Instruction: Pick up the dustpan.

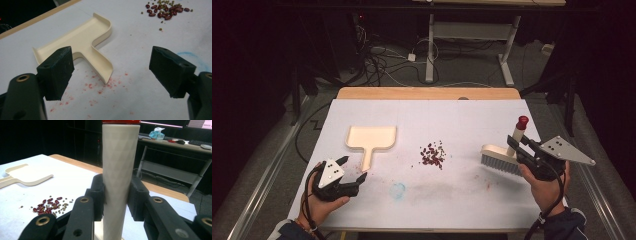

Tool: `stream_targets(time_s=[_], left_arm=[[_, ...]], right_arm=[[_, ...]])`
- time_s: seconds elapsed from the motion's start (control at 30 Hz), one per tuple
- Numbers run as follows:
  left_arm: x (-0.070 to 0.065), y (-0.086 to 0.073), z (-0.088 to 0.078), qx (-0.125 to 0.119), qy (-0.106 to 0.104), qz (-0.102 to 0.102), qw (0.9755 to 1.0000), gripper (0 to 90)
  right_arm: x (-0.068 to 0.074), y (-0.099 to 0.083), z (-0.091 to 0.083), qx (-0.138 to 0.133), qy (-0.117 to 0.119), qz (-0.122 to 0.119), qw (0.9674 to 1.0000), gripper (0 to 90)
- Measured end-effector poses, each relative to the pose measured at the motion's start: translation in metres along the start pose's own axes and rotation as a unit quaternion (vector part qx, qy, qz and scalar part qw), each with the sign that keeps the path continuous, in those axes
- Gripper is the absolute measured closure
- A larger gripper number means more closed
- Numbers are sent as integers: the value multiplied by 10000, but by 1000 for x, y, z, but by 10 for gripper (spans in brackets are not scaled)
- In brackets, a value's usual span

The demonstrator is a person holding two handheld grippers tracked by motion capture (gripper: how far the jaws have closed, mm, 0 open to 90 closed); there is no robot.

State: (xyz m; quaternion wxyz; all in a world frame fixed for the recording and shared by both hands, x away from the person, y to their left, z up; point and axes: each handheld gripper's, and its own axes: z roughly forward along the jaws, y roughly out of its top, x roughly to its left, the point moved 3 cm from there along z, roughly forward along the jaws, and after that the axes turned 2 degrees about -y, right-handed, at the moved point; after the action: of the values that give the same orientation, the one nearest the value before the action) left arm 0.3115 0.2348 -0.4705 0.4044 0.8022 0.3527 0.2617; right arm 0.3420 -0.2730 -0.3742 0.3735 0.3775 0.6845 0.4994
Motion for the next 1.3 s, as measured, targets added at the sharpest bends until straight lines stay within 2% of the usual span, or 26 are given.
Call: stream_targets(time_s=[0.13, 0.37, 0.47, 0.6, 0.67, 0.97, 1.3], left_arm=[[-4, -1, 4, 116, -65, 96, 9999, 189], [-5, -2, 6, 172, -108, 167, 9997, 189], [-6, -3, 6, 190, -119, 176, 9996, 189], [-8, -4, 5, 224, -142, 241, 9994, 189], [-7, -5, 5, 246, -135, 210, 9994, 189], [-7, -9, 3, 337, -115, 186, 9992, 189], [-8, -10, 5, 401, -110, 170, 9990, 190]], right_arm=[[0, -2, 1, 38, -3, 7, 10000, 702], [0, -1, 5, 81, -51, 10, 10000, 702], [1, -2, 9, 89, -18, -64, 9999, 702], [2, -3, 14, 101, 12, -7, 9999, 702], [2, -2, 16, 80, 27, 60, 9999, 702], [1, 0, 23, 78, -12, 6, 10000, 702], [3, 12, 37, -65, 23, 2, 10000, 702]])
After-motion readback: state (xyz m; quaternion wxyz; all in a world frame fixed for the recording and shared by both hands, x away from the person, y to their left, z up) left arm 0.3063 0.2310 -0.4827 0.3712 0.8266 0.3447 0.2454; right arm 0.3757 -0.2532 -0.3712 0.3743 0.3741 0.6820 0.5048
